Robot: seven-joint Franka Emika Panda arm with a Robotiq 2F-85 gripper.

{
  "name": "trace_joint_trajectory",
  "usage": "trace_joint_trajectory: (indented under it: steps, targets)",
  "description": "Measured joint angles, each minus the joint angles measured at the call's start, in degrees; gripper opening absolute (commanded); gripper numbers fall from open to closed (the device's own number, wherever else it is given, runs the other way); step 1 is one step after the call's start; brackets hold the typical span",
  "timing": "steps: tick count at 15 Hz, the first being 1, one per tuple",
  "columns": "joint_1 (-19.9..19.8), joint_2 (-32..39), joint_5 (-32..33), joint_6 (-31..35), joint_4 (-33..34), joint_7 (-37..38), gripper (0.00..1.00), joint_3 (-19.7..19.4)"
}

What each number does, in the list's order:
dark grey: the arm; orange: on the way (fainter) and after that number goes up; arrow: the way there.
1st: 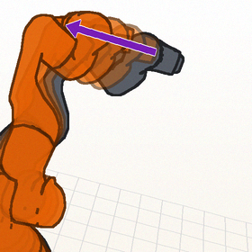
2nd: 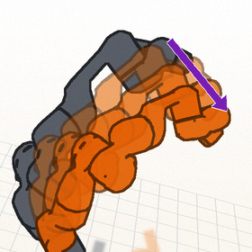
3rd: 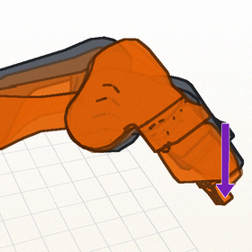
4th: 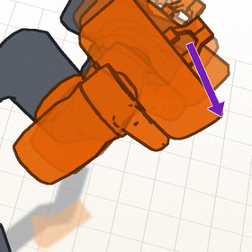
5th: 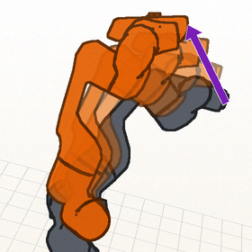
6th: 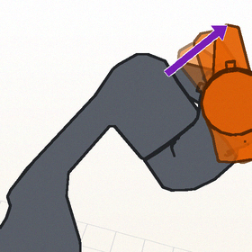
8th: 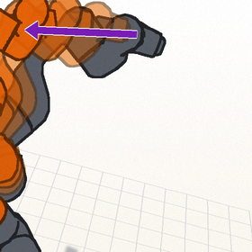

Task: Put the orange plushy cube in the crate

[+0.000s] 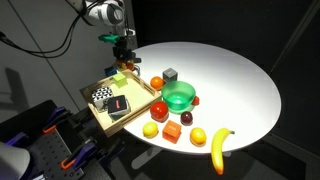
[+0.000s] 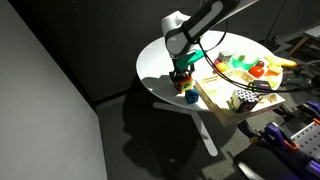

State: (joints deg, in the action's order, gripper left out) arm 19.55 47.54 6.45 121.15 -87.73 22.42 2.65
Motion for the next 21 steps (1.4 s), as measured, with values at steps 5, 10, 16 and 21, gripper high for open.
trace_joint_trajectory:
  steps: [5,10,16,21]
  targets:
    - [0.2,-0.6,0.0,-0.1,0.0,-0.3,0.38,0.0]
    - [0.3,-2.9,0.2,-2.9,-0.3,-0.3,0.27,0.0]
    - [0.3,-8.2,1.4,-7.4,-3.2,-0.3,0.22,-0.5]
    - [0.0,-13.3,2.8,-8.4,-8.8,-0.3,0.22,-1.2]
